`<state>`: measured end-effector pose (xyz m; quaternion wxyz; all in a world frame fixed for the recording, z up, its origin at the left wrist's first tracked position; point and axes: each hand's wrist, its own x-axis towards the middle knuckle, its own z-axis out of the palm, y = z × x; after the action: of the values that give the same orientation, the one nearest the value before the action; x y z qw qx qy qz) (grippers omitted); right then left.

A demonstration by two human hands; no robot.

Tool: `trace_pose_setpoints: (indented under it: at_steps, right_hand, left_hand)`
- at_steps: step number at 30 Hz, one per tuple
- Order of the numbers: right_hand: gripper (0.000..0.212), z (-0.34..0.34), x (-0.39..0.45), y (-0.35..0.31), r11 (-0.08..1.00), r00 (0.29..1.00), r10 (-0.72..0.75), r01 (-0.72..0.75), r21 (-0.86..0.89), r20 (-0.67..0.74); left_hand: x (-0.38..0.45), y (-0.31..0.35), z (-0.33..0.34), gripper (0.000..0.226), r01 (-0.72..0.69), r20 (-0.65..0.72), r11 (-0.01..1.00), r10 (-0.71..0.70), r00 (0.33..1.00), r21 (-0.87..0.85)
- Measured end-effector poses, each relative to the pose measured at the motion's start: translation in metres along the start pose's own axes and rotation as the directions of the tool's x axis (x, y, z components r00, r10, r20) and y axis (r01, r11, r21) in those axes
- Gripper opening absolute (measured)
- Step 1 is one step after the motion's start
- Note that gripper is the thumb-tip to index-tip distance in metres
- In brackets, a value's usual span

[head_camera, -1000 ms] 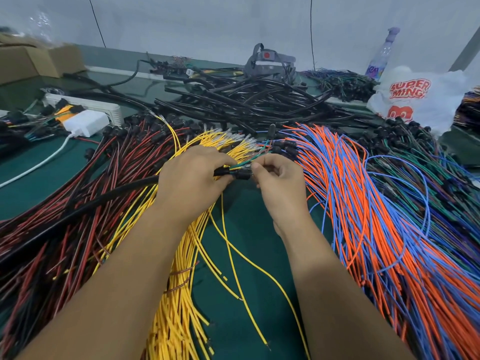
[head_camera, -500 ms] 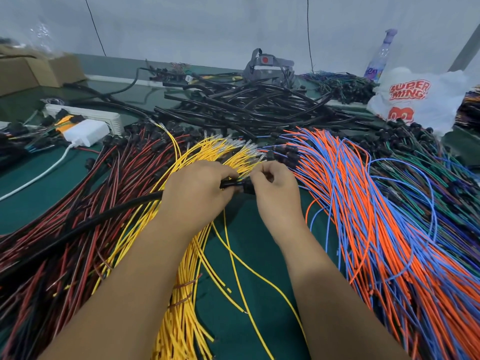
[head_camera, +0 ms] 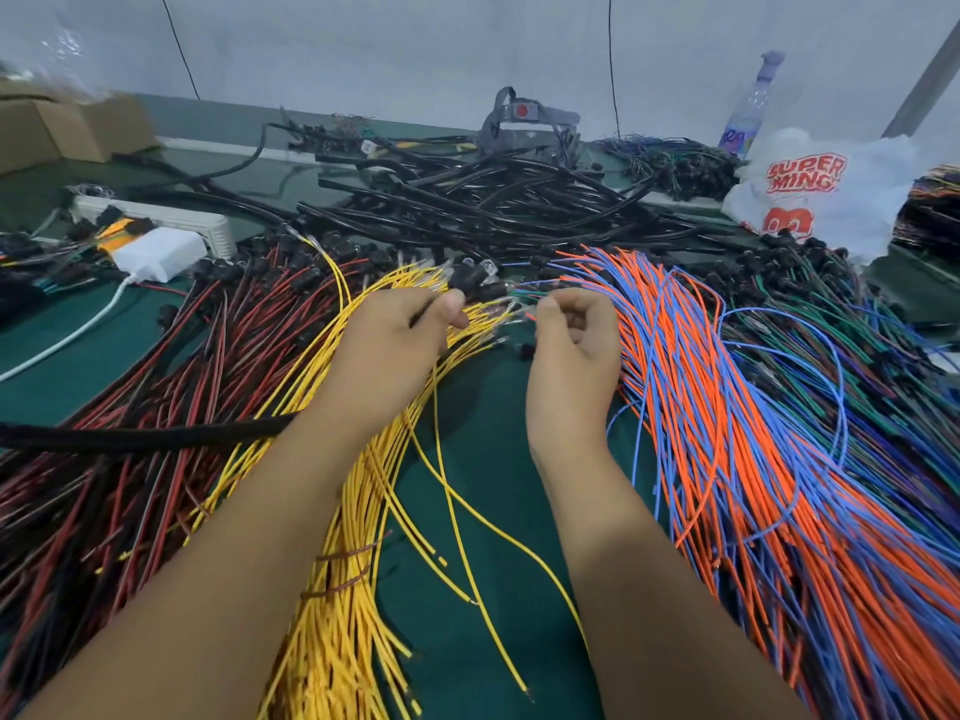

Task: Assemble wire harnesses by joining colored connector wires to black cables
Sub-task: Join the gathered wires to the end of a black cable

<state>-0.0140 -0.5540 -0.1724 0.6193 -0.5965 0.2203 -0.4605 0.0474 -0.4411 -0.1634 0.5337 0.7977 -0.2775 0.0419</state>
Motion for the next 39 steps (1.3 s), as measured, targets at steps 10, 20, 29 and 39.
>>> trace_pose_setpoints:
  at_steps: [10,20,29,39]
  right_hand:
    - [0.028,0.001,-0.002,-0.004,0.947,0.957,0.210,-0.250,0.202,0.202]
    - [0.014,-0.001,-0.004,-0.005,0.973,0.948,0.079,-0.141,0.183,0.307]
    - [0.020,-0.001,-0.005,-0.001,0.994,0.938,0.048,-0.078,0.074,0.342]
    - [0.020,-0.001,-0.011,-0.002,0.998,0.939,-0.024,0.040,-0.042,0.344]
  left_hand:
    - [-0.001,0.006,-0.007,0.034,0.290,0.282,0.894,-0.197,0.939,-0.341]
    - [-0.004,0.011,-0.005,0.051,0.289,0.315,0.906,-0.190,0.930,-0.308]
    - [-0.005,0.007,-0.003,0.045,0.199,0.231,0.963,-0.155,0.961,-0.180]
    - [-0.008,0.003,-0.007,0.028,0.140,0.123,0.975,-0.120,0.985,-0.172]
